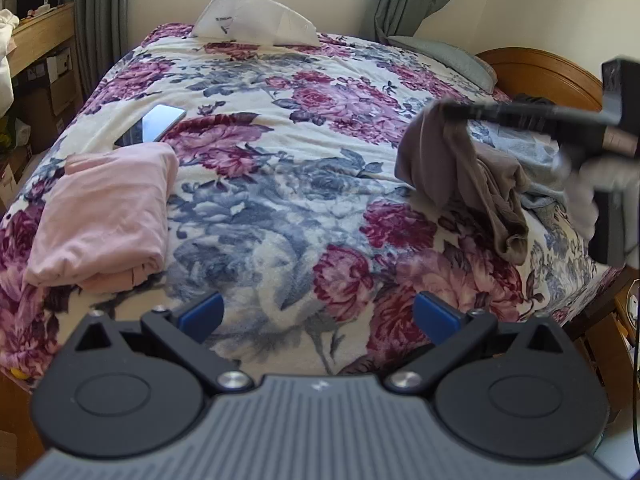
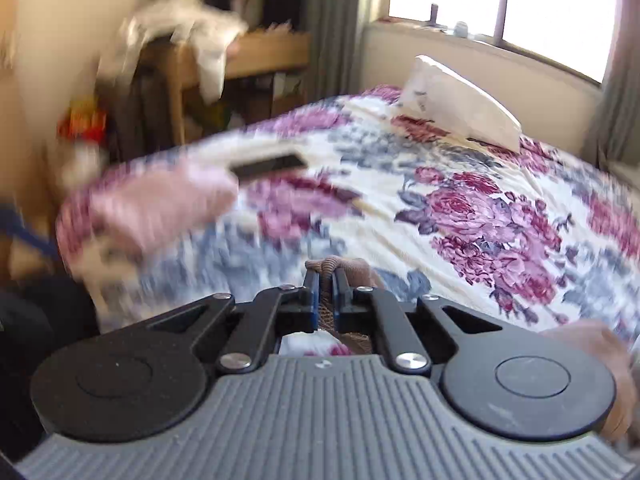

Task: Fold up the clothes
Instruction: 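Lift the taupe top high with the right tool, letting it hang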

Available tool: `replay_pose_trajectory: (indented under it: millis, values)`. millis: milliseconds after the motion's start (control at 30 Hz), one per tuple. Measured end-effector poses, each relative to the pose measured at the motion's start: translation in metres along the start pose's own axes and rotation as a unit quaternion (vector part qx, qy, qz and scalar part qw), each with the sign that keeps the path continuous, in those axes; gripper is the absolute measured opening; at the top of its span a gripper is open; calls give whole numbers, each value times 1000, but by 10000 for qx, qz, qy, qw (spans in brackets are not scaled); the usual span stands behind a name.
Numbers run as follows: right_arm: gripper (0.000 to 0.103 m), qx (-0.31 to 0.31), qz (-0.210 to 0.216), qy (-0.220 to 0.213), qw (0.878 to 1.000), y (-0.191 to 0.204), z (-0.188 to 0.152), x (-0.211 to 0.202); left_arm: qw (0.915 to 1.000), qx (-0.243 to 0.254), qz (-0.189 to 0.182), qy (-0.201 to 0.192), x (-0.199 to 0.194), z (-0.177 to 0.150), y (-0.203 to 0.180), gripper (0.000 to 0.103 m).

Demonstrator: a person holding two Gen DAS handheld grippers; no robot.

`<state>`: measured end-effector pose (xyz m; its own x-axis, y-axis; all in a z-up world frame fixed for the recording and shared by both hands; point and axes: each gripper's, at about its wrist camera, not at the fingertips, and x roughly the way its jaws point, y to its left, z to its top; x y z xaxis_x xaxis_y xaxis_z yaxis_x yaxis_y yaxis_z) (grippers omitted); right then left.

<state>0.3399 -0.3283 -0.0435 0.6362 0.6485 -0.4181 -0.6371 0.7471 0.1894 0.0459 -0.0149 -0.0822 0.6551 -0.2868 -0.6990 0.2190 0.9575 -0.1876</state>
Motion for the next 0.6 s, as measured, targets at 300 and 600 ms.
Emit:
replay_pose_trajectory:
  millis: [300, 600]
  values:
    - [6, 1497, -156, -1891, 9703, -15, 88, -99, 9969, 210, -375, -663, -11, 11, -7, 103]
    - [6, 1482, -158, -2469, 9575, 50, 147, -134, 9843, 607, -929, -1376, -23, 22, -26, 103]
